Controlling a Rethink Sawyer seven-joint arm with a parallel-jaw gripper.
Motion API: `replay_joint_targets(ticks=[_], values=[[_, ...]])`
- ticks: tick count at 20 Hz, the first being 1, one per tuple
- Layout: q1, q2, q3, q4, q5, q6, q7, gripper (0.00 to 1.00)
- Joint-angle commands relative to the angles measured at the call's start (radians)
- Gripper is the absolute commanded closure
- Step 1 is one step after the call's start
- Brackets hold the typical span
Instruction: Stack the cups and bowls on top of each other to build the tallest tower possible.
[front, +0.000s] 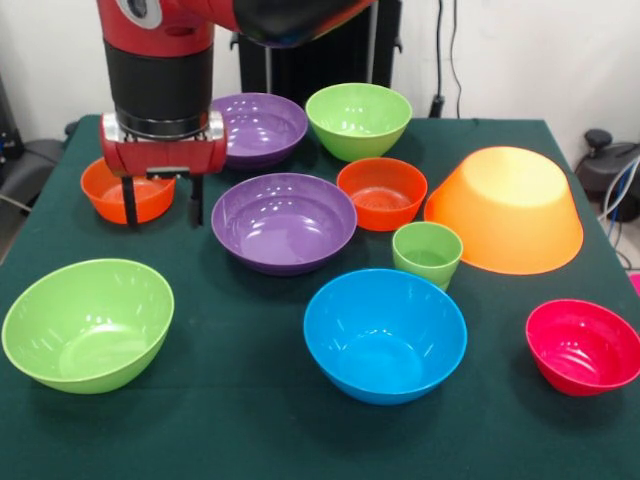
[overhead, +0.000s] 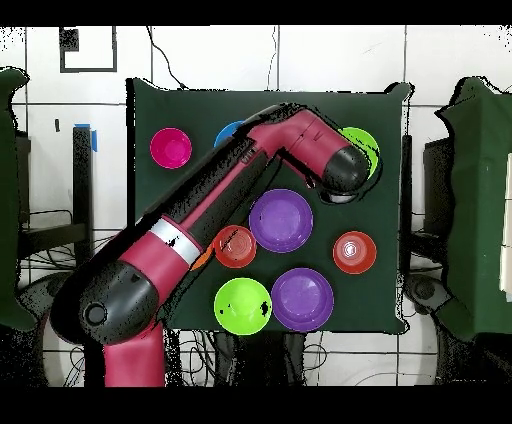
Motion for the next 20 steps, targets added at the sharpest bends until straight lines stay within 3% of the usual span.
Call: replay_joint_targets(ticks=[1,15,20], values=[[-0.006,0.045,0.134,-0.148,-0.011,-0.059,-0.14,0.0],[-0.033,0.052,0.134,-0.204,-0.049,-0.035,-0.295,0.0],[-0.053,0.061,0.129,-0.221,-0.06,-0.034,-0.289,0.0]])
